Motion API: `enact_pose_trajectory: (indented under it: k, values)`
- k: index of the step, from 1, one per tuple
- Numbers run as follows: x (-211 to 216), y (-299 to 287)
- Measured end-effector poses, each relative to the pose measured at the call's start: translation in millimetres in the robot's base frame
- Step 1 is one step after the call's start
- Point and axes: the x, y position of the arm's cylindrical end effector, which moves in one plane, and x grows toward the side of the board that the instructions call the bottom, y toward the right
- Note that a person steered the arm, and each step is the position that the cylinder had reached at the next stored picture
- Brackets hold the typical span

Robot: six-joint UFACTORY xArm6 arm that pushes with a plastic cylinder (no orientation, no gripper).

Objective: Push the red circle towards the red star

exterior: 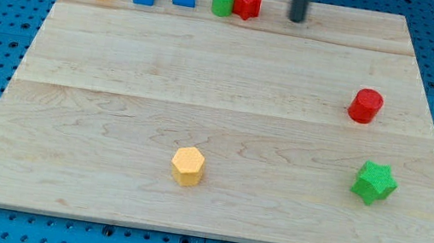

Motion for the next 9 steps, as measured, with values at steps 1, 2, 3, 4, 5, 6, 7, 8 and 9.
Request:
enact_pose_trajectory:
  k: [1,2,3,4,5,6,7,8,9]
  values:
    - [15.0,67.6]
    - [15.5,68.2]
    - [15.5,73.0]
    - [38.4,124.9]
    - [113.5,143.8]
    - [168.7,131.8]
    - [166.9,58.6]
    - [135.8,-10.9]
    - [140.6,-32.6]
